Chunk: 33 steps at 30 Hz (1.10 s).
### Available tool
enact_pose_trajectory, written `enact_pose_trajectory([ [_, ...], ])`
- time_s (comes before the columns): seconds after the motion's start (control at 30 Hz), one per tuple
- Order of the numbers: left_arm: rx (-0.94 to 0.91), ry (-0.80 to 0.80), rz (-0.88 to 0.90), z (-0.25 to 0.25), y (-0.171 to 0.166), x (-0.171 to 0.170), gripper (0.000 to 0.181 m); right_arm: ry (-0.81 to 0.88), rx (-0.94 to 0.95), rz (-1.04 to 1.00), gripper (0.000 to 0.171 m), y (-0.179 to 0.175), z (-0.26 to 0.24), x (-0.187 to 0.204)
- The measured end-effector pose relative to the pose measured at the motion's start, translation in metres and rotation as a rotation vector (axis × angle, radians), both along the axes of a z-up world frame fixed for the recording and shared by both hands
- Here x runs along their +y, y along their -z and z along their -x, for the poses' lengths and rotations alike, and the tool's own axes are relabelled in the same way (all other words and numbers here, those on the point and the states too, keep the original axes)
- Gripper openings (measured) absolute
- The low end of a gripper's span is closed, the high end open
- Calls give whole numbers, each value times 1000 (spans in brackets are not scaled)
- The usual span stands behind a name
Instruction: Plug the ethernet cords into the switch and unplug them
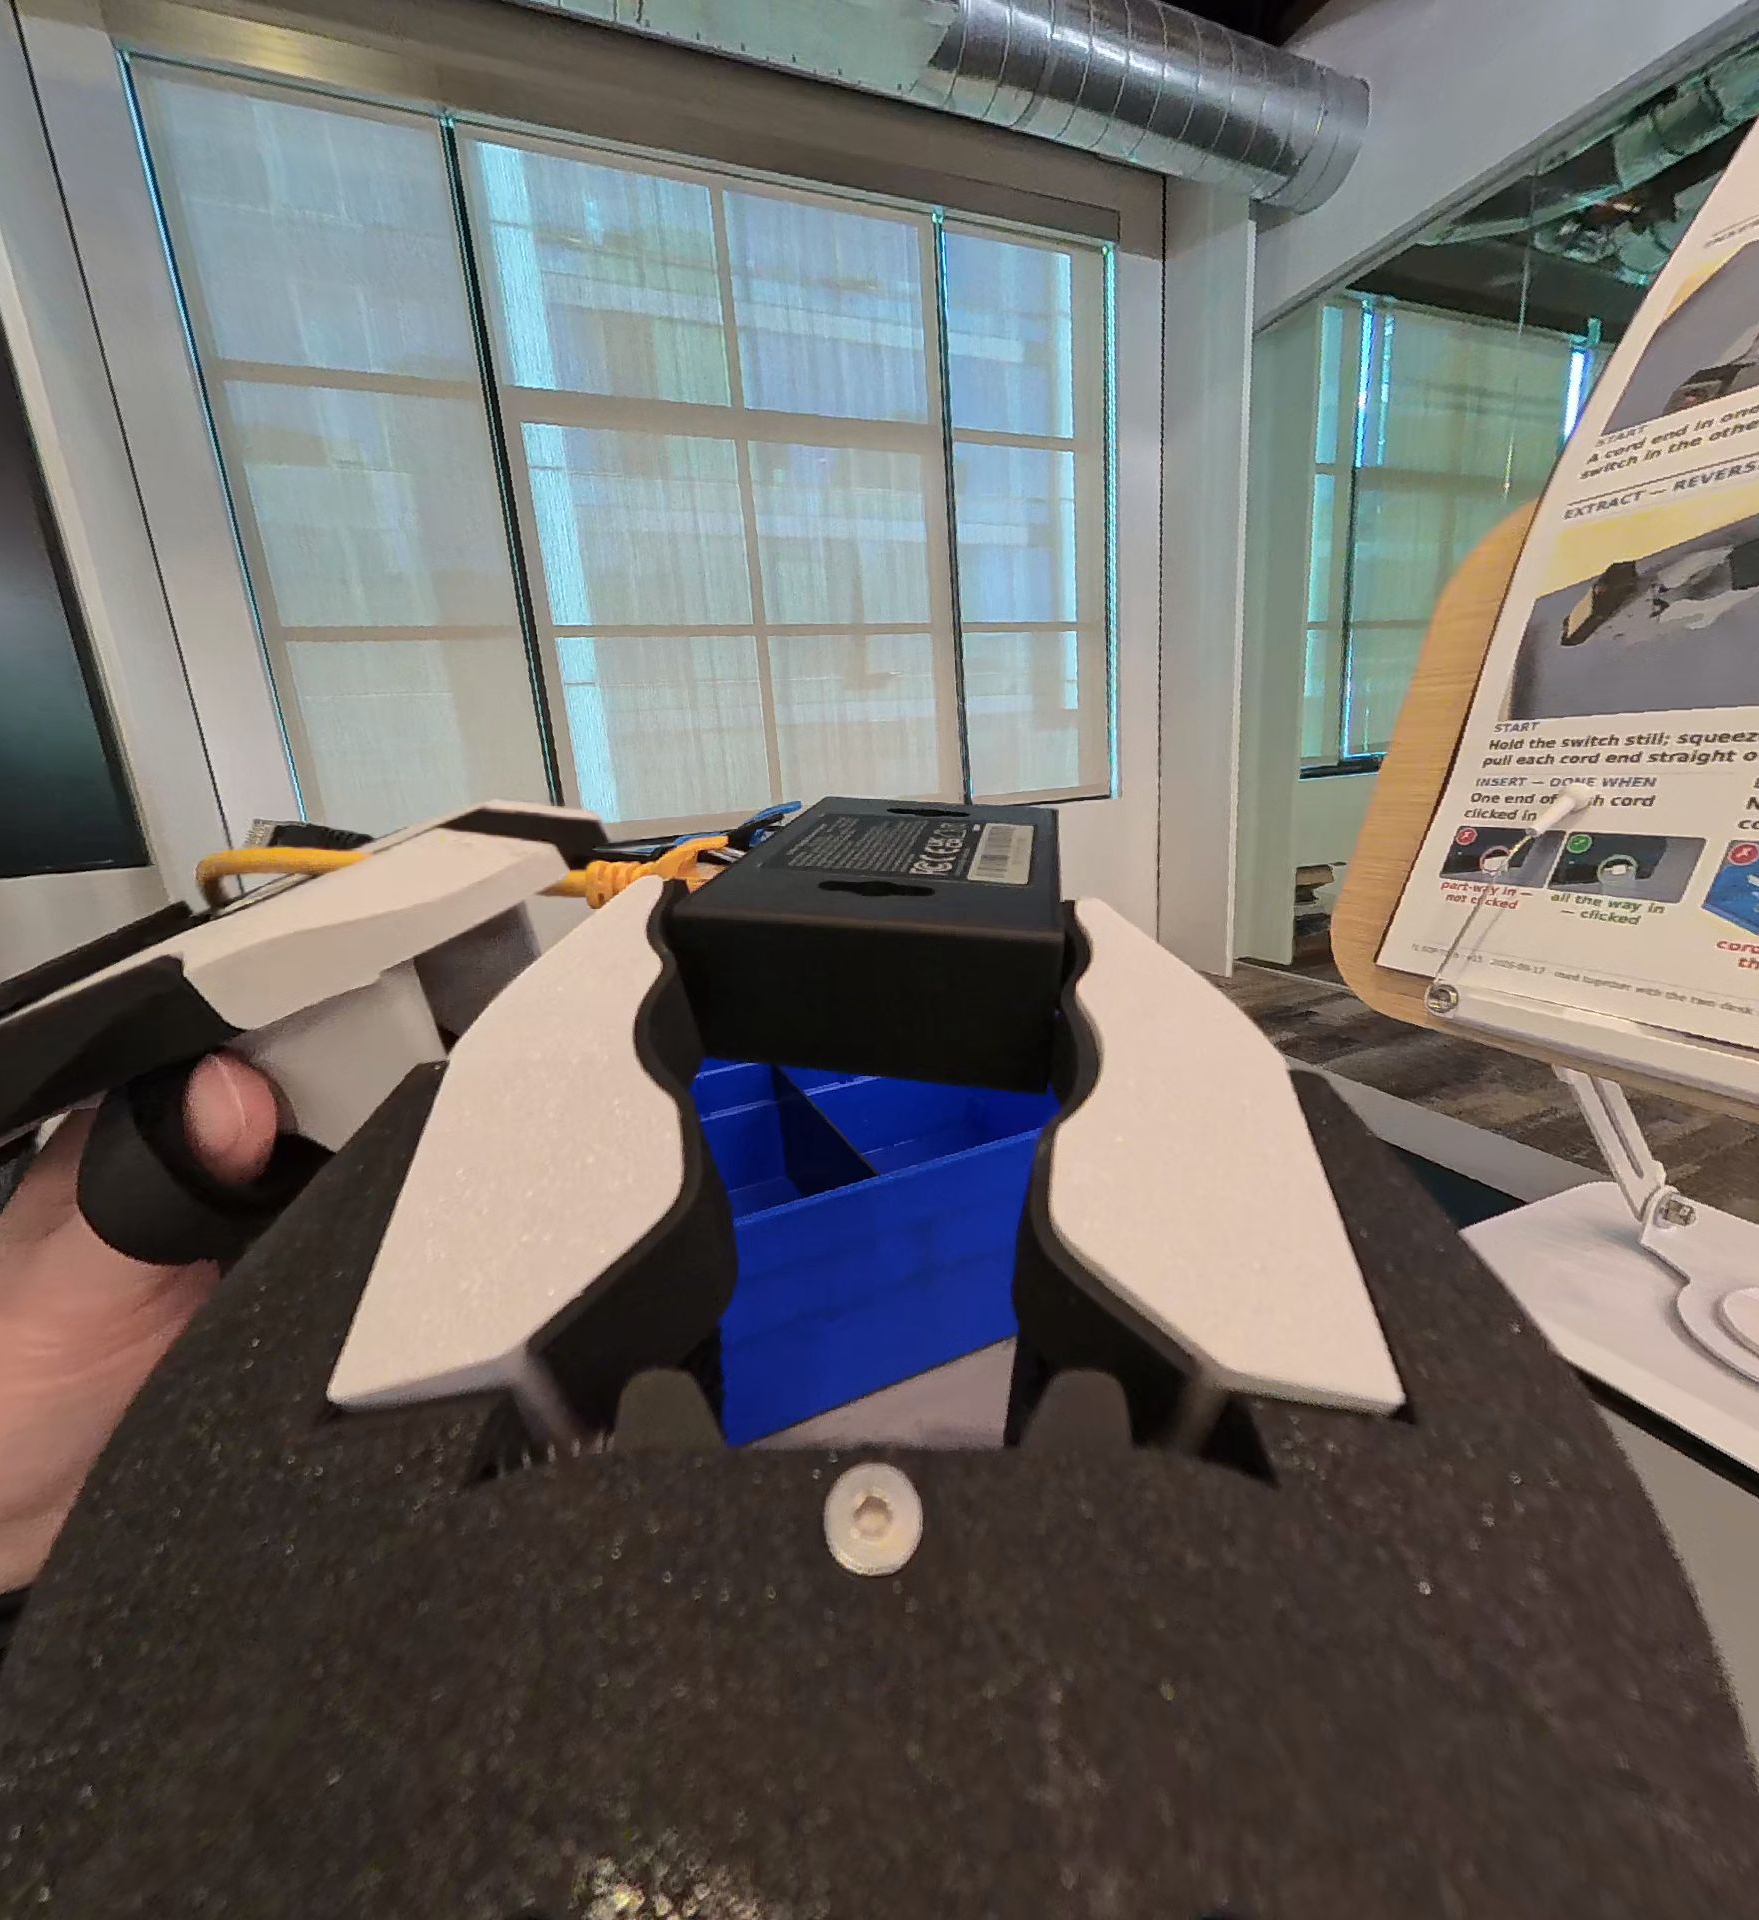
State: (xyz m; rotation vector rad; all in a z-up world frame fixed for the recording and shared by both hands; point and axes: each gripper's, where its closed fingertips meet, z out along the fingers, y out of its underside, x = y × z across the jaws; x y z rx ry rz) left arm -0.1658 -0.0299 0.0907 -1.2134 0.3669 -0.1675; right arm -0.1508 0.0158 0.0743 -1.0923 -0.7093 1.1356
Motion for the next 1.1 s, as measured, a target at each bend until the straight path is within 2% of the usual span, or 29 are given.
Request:
enact_pose_trajectory([
  [0.17,7,-15,5,2,2,1,11,2,1,0,65,1,-1,1],
  [0.6,51,-52,9,4,5,1,10,51,-30,-33,65,0,-2,1],
  [0.8,44,-7,55,1,11,3,9,52,-27,-40,64,-2,-7,3],
  [1.1,64,4,88,1,19,10,5,-14,-55,97,64,14,-1,11],
])
